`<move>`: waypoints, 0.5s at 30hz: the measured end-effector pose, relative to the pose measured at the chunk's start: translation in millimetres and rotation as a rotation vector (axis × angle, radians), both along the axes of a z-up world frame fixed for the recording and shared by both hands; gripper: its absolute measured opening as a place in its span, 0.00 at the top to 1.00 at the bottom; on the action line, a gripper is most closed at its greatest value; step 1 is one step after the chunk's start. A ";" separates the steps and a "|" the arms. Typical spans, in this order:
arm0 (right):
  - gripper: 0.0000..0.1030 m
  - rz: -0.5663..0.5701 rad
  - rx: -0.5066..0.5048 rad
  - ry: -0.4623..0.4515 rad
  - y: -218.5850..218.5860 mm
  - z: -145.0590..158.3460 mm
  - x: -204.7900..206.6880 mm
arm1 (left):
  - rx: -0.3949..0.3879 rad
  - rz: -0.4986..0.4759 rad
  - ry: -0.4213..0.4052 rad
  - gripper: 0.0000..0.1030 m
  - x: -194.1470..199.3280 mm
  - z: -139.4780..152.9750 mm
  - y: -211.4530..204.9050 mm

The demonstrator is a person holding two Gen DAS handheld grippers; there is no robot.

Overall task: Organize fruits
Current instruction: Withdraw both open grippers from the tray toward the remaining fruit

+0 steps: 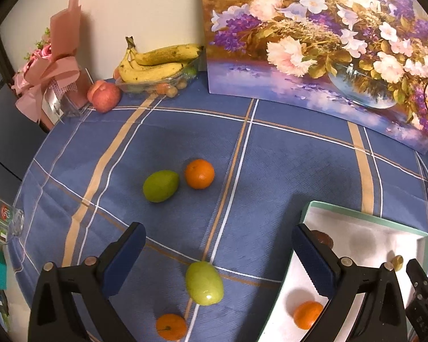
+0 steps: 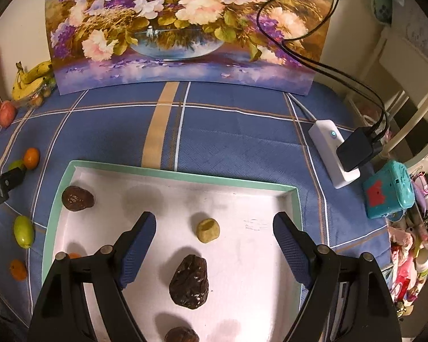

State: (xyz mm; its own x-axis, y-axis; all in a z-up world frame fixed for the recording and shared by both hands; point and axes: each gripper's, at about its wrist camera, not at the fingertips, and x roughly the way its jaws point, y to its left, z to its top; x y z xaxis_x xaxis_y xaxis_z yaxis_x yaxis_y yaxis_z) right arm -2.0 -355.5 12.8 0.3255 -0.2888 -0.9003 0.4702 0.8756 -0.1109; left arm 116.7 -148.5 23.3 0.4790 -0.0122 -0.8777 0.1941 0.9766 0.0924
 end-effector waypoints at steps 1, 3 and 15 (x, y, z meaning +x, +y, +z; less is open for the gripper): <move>0.18 0.001 -0.006 0.006 1.9 0.0 -0.2 | 0.004 -0.006 0.000 0.00 -0.4 0.8 1.4; 0.18 -0.002 -0.017 0.018 5.2 0.1 0.2 | 0.009 -0.014 0.000 0.00 -0.8 2.2 4.9; 0.18 0.006 0.028 -0.002 40.3 4.7 0.6 | 0.022 0.014 -0.021 0.00 -2.2 15.0 56.7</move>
